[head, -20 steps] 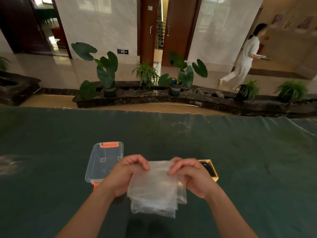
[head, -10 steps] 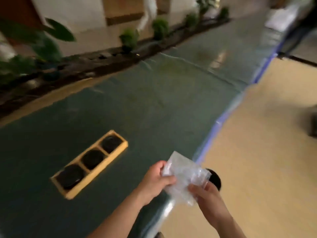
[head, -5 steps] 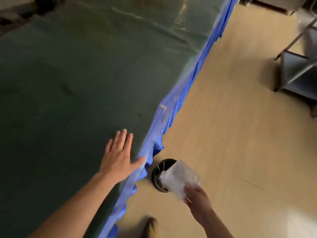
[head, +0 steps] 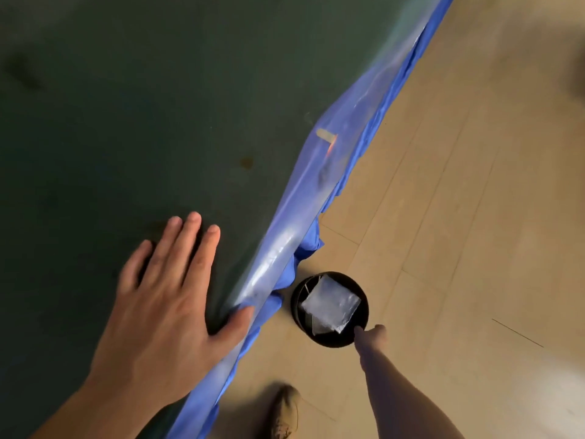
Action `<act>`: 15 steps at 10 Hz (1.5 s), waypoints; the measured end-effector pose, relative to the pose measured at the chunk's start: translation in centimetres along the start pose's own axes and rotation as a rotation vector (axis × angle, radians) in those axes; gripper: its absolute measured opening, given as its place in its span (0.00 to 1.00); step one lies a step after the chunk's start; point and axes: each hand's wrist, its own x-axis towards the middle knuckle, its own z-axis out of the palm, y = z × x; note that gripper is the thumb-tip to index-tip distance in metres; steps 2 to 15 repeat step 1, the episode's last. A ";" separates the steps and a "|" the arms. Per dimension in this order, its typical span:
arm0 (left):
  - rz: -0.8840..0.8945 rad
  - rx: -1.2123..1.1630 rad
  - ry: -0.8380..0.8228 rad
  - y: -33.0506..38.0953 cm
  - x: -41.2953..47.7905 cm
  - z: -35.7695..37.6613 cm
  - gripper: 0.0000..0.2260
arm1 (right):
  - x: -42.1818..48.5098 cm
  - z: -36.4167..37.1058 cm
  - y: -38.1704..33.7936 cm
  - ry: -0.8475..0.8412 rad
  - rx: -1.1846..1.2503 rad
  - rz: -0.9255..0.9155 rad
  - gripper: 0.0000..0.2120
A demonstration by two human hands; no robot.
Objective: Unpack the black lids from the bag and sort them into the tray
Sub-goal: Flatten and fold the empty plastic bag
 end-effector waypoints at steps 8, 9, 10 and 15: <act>-0.013 -0.015 -0.016 0.1 0.1 0.0 0.44 | -1.8 0.2 1.3 -0.019 -0.120 -0.058 0.21; -0.013 -0.015 -0.016 0.1 0.1 0.0 0.44 | -1.8 0.2 1.3 -0.019 -0.120 -0.058 0.21; -0.013 -0.015 -0.016 0.1 0.1 0.0 0.44 | -1.8 0.2 1.3 -0.019 -0.120 -0.058 0.21; -0.013 -0.015 -0.016 0.1 0.1 0.0 0.44 | -1.8 0.2 1.3 -0.019 -0.120 -0.058 0.21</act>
